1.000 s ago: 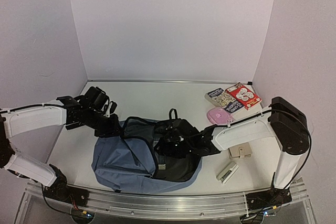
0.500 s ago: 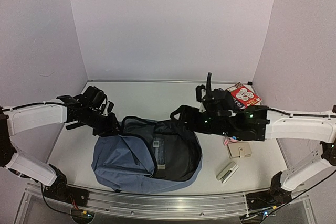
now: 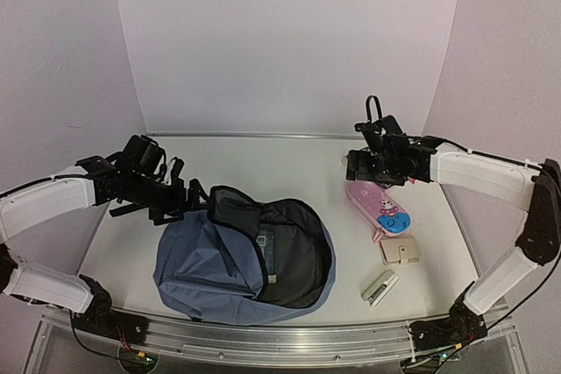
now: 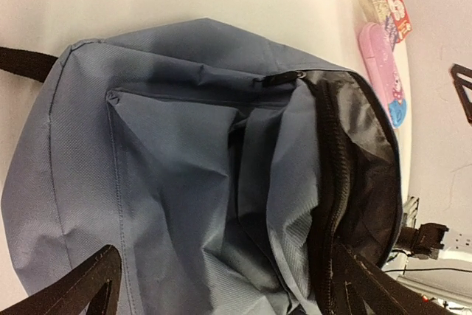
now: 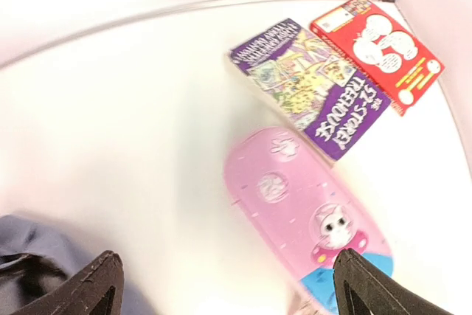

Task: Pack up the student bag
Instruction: Place the book in the student bag, then pick up the book from the center of the board.

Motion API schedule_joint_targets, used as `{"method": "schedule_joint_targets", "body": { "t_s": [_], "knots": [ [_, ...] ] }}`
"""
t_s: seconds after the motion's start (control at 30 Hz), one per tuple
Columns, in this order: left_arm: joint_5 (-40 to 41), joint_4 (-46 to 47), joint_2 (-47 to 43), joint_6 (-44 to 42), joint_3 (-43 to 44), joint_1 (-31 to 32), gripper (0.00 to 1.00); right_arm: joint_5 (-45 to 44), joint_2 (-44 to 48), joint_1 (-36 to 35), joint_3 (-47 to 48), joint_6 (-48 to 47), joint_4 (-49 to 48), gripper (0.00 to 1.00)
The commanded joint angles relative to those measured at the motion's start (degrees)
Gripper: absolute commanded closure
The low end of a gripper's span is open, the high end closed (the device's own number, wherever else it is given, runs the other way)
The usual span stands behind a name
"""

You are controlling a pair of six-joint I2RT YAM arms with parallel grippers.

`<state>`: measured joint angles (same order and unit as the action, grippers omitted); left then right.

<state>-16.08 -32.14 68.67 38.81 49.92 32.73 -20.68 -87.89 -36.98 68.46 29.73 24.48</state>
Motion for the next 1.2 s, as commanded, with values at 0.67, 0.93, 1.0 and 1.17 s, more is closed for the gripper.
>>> {"method": "schedule_joint_targets", "body": {
  "t_s": [0.67,0.93,1.0,1.17],
  "knots": [
    [-18.9,0.1,3.9,-9.2,15.4,-15.4,0.00,6.8,-42.3,15.8,36.3,-24.4,2.3,0.02],
    [-20.0,1.2,4.3,-8.8,13.3,-15.9,0.00,7.6,-46.8,18.2,39.3,-26.9,2.4,0.18],
    [-20.0,1.2,4.1,-8.6,13.2,-16.0,0.00,8.3,-48.0,18.6,39.8,-27.8,2.4,0.20],
    [-20.0,1.2,3.6,-8.3,13.4,-16.0,0.00,9.8,-49.9,19.5,40.9,-29.0,2.6,0.19]
  ]
}}
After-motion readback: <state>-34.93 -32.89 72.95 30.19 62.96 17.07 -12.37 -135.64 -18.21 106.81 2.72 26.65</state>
